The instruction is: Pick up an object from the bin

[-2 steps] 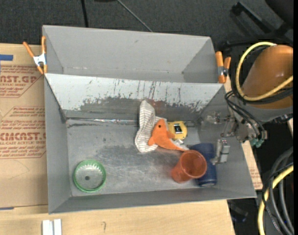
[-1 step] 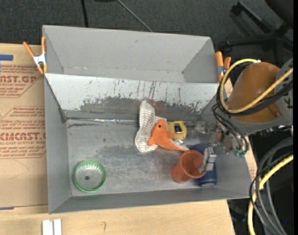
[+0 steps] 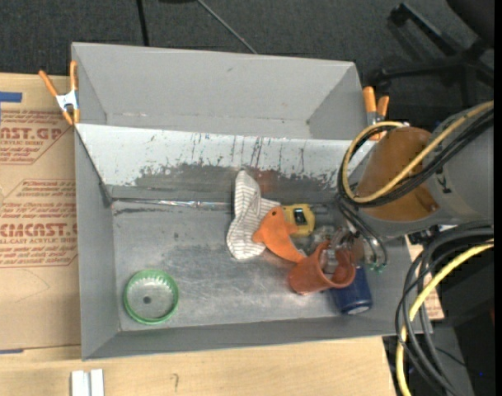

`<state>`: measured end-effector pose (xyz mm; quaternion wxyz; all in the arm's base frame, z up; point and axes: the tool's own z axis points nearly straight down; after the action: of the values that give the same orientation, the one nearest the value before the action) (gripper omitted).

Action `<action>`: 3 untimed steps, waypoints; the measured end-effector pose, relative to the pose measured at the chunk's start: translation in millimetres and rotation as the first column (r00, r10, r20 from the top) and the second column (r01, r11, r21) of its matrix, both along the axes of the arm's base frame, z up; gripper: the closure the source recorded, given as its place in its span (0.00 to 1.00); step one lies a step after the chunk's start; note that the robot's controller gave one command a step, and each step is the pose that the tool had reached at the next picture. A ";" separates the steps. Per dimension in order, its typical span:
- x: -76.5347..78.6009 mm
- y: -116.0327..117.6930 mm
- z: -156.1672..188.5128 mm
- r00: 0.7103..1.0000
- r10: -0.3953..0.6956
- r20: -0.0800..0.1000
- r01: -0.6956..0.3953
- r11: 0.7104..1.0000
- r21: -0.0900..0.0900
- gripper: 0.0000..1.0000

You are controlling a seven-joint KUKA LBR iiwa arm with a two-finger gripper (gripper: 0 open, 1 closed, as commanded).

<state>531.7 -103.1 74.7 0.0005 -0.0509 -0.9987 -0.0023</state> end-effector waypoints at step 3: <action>-11.0 5.6 39.1 0.992 0.128 -0.003 -0.128 0.992 -0.003 1.00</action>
Offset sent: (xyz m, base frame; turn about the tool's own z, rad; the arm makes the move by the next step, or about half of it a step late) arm -0.0143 0.0192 -0.0047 -0.2033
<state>520.7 -97.6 113.7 0.0023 0.0134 -0.9999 -0.0008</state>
